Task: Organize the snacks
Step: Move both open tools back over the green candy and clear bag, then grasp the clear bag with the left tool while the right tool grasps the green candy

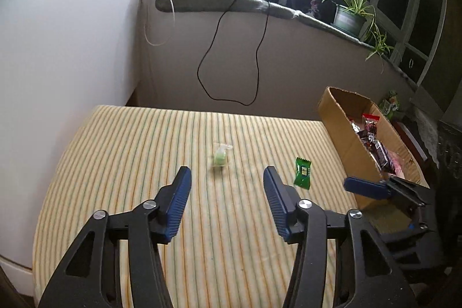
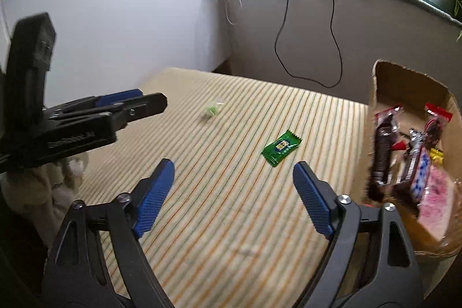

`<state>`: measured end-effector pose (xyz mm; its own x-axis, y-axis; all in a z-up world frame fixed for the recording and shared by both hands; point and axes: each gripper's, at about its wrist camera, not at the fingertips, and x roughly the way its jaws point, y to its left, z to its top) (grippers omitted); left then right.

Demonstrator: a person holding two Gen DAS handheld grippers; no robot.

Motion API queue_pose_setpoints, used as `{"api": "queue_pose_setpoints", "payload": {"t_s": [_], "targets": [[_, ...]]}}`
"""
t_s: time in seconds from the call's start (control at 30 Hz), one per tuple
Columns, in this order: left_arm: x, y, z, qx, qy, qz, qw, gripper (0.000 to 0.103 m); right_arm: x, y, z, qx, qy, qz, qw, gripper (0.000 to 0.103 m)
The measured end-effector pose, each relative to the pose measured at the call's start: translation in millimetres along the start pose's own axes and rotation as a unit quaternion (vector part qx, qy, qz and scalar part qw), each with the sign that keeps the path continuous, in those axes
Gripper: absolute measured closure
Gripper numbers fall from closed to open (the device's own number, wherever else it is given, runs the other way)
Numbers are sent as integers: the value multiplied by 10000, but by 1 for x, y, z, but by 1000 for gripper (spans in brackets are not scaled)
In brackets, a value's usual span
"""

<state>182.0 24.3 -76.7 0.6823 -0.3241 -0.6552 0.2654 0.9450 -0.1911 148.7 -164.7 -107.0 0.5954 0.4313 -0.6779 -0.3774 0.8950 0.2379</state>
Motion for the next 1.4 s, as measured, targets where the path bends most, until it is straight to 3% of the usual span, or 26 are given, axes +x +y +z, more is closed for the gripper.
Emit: {"api": "queue_pose_setpoints", "payload": {"t_s": [0.07, 0.37, 0.6, 0.9, 1.07, 1.2, 1.4], "targets": [[6, 2, -1, 38, 70, -57, 10000, 58, 15, 0, 1, 100, 108, -178, 9997, 33], [46, 0, 7, 430, 342, -118, 9984, 60, 58, -14, -1, 526, 482, -859, 9937, 40], [68, -1, 9, 569, 418, -180, 9973, 60, 67, -23, 5, 712, 548, -1122, 9896, 41], [82, 4, 12, 563, 545, -227, 9967, 60, 83, -19, 18, 515, 602, -1302, 9883, 41], [88, 4, 11, 562, 641, -196, 9962, 82, 81, -15, 19, 411, 558, -1219, 9901, 63], [90, 3, 12, 543, 639, -156, 9964, 83, 81, -18, 19, 366, 547, -1102, 9917, 78], [83, 4, 11, 495, 508, -87, 9974, 83, 76, -17, 17, 359, 528, -974, 9932, 80]]}}
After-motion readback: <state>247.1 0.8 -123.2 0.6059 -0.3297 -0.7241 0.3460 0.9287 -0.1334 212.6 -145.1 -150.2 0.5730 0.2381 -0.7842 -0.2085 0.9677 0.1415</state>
